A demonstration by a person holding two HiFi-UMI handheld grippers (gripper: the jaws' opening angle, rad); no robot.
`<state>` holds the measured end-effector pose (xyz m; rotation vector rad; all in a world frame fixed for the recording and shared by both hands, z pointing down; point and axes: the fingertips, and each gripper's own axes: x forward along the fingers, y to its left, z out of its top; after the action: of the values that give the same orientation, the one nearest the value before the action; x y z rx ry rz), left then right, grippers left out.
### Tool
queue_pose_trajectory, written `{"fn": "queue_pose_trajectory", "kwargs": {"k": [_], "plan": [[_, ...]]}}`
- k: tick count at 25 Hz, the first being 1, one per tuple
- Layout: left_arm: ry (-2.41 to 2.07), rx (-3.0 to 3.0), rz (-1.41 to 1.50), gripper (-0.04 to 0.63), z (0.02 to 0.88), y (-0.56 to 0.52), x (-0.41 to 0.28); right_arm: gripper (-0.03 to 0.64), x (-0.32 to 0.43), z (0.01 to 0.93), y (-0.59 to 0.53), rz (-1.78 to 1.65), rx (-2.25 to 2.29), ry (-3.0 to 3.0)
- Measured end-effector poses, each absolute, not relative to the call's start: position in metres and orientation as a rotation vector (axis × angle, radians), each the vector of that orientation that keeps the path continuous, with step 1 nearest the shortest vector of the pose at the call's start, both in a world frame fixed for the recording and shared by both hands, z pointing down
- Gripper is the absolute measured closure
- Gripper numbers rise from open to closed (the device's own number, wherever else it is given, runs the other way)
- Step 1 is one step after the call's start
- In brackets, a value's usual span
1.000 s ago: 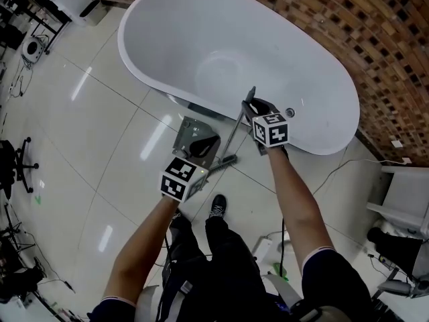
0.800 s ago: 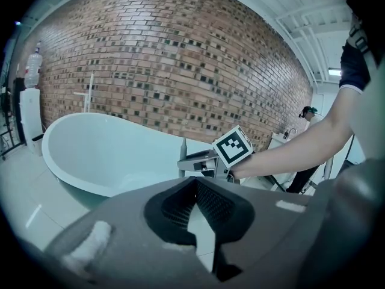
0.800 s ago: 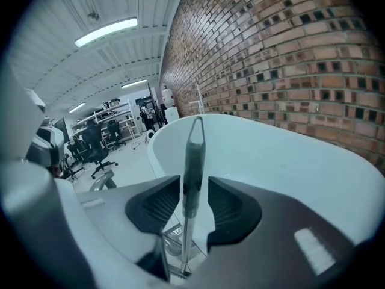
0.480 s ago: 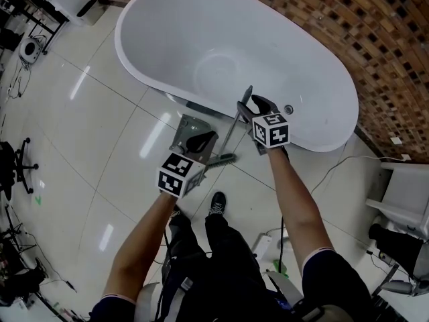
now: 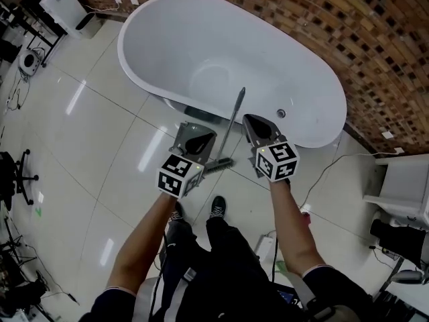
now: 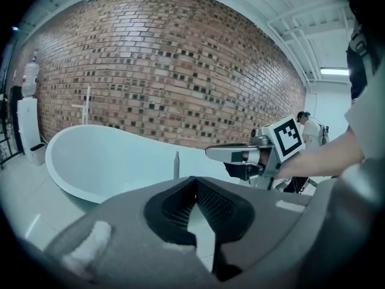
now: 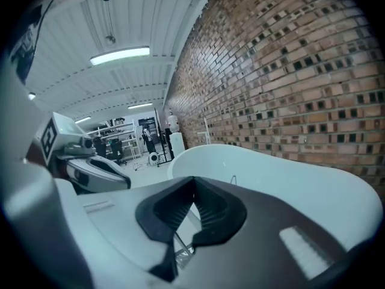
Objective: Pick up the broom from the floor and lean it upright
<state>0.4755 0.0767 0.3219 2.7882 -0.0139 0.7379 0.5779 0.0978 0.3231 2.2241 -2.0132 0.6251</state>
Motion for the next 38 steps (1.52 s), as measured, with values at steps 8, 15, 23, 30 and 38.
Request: {"fn": "queue_pose_trajectory", "kwargs": {"k": [8, 15, 23, 30, 38], "plan": [[0.049, 2.834, 0.678, 0.594, 0.277, 0.097, 0.426, 0.614, 0.487, 0.275, 0.134, 0.621, 2.235, -2.013], [0.151, 2.872, 0.576, 0.594, 0.231, 0.101, 0.403, 0.614, 0.446, 0.224, 0.136, 0.540, 2.348, -1.988], [0.179, 2.883, 0.492, 0.594, 0.201, 0.100, 0.379, 0.614, 0.416, 0.201, 0.140, 0.508, 2.387, -1.972], [0.183, 2.893, 0.455, 0.594, 0.190, 0.091, 0.371, 0.614, 0.405, 0.190, 0.128, 0.465, 2.382, -1.996], [0.169, 2.888, 0.429, 0.594, 0.183, 0.086, 0.368, 0.614, 0.406, 0.179, 0.122, 0.440, 2.375, -2.008]]}}
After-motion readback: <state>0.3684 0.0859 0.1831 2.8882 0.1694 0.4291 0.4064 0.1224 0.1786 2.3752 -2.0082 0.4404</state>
